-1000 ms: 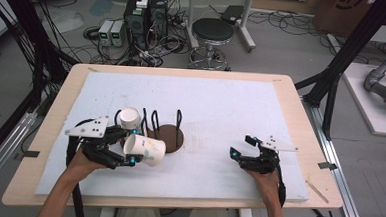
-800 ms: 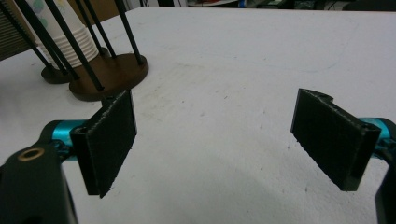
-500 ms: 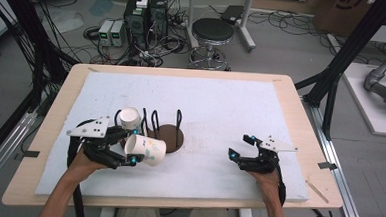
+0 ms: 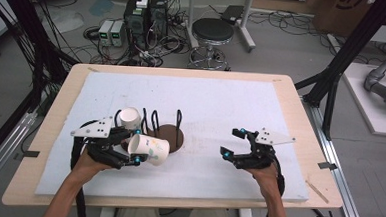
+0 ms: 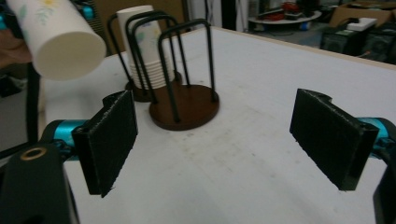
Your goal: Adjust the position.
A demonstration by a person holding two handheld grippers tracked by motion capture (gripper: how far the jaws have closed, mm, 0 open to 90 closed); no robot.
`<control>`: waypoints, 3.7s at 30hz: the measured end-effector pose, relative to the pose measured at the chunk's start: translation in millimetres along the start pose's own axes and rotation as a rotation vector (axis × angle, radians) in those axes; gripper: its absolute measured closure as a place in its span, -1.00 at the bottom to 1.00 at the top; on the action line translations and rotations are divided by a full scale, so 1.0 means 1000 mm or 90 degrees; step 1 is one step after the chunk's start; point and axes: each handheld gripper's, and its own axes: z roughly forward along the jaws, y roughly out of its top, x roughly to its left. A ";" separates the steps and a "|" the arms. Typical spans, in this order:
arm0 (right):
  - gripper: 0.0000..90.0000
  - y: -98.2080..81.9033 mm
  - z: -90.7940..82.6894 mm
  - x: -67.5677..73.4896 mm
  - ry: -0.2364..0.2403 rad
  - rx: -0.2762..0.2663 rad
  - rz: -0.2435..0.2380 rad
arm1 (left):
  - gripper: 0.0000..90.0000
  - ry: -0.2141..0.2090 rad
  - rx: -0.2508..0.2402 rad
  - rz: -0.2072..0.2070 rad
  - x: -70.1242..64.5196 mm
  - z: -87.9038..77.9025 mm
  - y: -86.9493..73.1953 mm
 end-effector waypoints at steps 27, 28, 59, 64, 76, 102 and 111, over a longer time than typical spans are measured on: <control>-0.63 0.070 0.080 0.052 0.285 0.095 -0.118 | -0.23 -0.034 0.002 0.003 0.000 0.038 0.006; -0.63 0.071 0.082 0.053 0.292 0.096 -0.118 | -0.23 -0.036 0.000 0.004 0.000 0.039 0.007; -0.48 0.061 0.123 0.069 0.392 0.158 -0.110 | -0.23 -0.070 -0.021 0.014 -0.005 0.041 0.016; -0.44 0.061 0.123 0.068 0.396 0.160 -0.106 | -0.22 -0.074 -0.019 0.017 -0.004 0.040 0.015; -0.36 0.060 0.120 0.069 0.392 0.163 -0.115 | -0.89 -0.045 -0.031 0.027 -0.005 0.038 0.013; -0.34 0.079 0.109 0.079 0.276 0.441 -0.219 | -0.88 -0.016 0.384 0.052 -0.013 0.056 0.035; -0.34 0.089 0.113 0.088 0.219 0.584 -0.287 | -0.74 -0.019 0.488 0.053 -0.010 0.068 0.043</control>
